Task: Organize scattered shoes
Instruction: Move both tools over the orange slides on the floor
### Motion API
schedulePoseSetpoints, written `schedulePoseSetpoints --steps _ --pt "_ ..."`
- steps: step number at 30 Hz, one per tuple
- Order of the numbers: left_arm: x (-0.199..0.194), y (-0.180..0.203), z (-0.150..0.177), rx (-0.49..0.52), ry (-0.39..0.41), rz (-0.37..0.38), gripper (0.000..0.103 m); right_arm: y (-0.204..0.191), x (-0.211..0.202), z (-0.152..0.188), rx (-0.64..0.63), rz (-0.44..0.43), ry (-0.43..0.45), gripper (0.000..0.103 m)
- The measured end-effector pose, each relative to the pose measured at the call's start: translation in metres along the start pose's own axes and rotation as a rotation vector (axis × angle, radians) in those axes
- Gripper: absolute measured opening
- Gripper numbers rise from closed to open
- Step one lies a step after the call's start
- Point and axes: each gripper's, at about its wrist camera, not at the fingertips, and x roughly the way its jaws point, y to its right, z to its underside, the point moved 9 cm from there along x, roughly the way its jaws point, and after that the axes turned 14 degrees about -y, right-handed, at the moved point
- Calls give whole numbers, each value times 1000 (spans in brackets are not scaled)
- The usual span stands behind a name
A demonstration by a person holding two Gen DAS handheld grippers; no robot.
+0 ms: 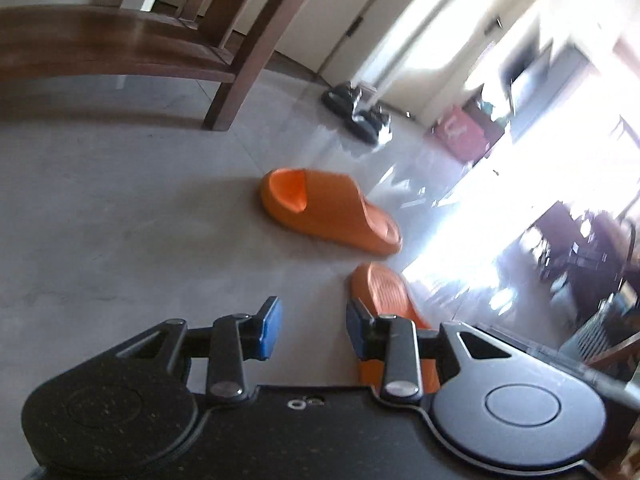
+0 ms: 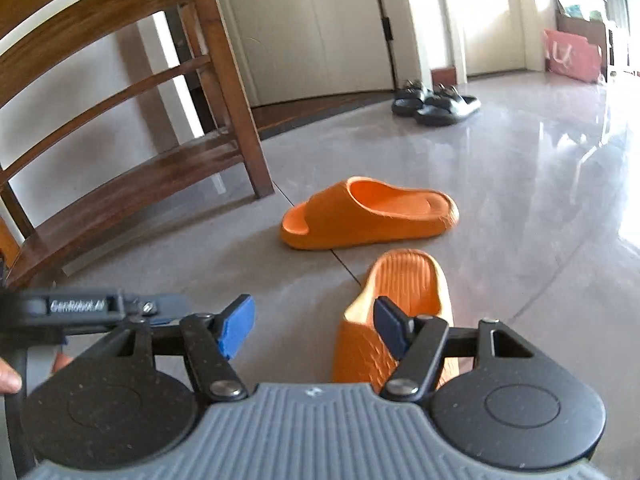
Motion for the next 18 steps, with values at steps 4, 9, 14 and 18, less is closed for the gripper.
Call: schedulePoseSetpoints --steps 4,9,14,18 --pt "14 0 -17 -31 16 -8 34 -2 14 -4 -22 -29 10 69" --pt "33 1 -48 13 -9 -94 38 1 36 -12 -10 -62 9 69" --pt "21 -3 -74 61 -24 -205 41 -1 61 -24 -4 -77 -6 69" --pt "-1 -6 -78 49 -64 -251 42 -6 78 -32 6 -84 -50 69"
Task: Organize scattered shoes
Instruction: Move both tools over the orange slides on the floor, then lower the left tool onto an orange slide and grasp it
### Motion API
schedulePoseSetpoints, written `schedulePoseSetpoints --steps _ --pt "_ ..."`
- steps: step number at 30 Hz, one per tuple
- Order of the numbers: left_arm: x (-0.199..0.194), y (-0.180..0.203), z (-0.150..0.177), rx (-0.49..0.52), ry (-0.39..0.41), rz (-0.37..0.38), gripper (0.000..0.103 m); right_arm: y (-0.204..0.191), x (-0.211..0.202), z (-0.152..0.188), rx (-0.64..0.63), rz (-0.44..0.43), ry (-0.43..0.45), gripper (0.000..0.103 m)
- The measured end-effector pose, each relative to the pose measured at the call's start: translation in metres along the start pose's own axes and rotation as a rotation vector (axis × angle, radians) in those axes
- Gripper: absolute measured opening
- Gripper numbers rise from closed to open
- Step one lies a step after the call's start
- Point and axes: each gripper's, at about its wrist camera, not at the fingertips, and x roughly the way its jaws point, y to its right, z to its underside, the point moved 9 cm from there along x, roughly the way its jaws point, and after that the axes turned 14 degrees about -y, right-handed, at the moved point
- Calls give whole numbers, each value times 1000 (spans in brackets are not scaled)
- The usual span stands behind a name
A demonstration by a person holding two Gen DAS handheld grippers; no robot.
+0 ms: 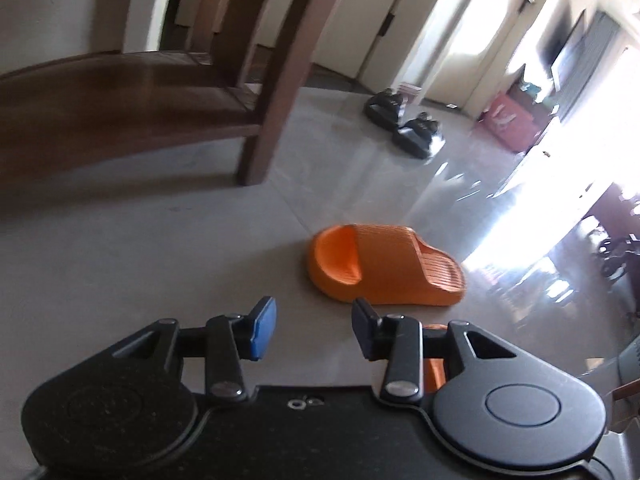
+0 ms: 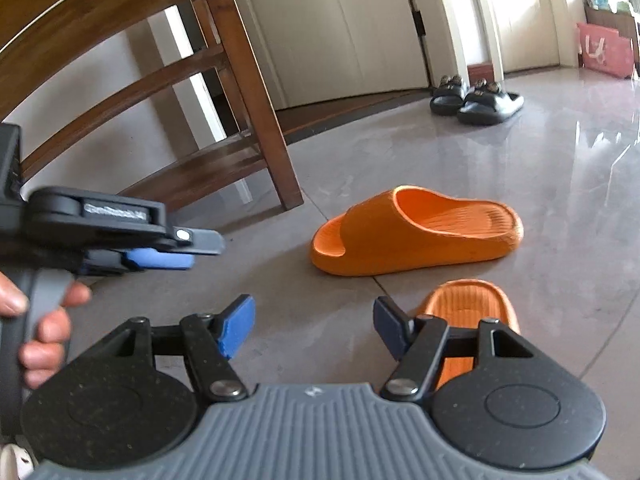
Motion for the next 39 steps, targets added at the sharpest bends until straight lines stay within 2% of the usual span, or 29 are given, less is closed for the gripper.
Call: schedulePoseSetpoints --steps 6,9,13,17,19,22,25,27,29,32,34,37,39 --pt "-26 -15 -4 12 54 43 44 -21 14 -8 -47 38 -58 69" --pt "-20 -34 -6 14 89 34 44 -35 18 -11 -92 49 -63 69" --pt "2 -44 -19 -25 67 40 45 -41 12 -13 -147 81 -76 69" --pt "11 -36 -41 -52 56 63 45 -45 -15 -26 -216 147 -96 69" --pt "0 -17 -60 -41 76 87 45 -48 -33 -36 -255 183 -108 69" --pt "-19 -2 -66 -51 119 127 46 -52 -54 -53 -262 195 -149 69" --pt "-37 4 -60 -129 162 187 48 -56 -72 -71 -250 192 -198 69" --pt "-38 2 -47 -202 154 218 48 -61 -83 -83 -260 210 -224 69" --pt "-34 5 -42 -211 149 253 48 -69 -94 -94 -298 242 -243 69" --pt "-25 11 -42 -150 147 287 48 -82 -100 -104 -365 275 -295 69" --pt "-13 15 -41 -71 130 290 48 -87 -94 -108 -435 288 -304 69" --pt "4 11 -38 -16 98 303 48 -79 -72 -110 -444 280 -265 69" --pt "15 6 -36 24 71 284 49 -64 -55 -111 -376 262 -245 69"
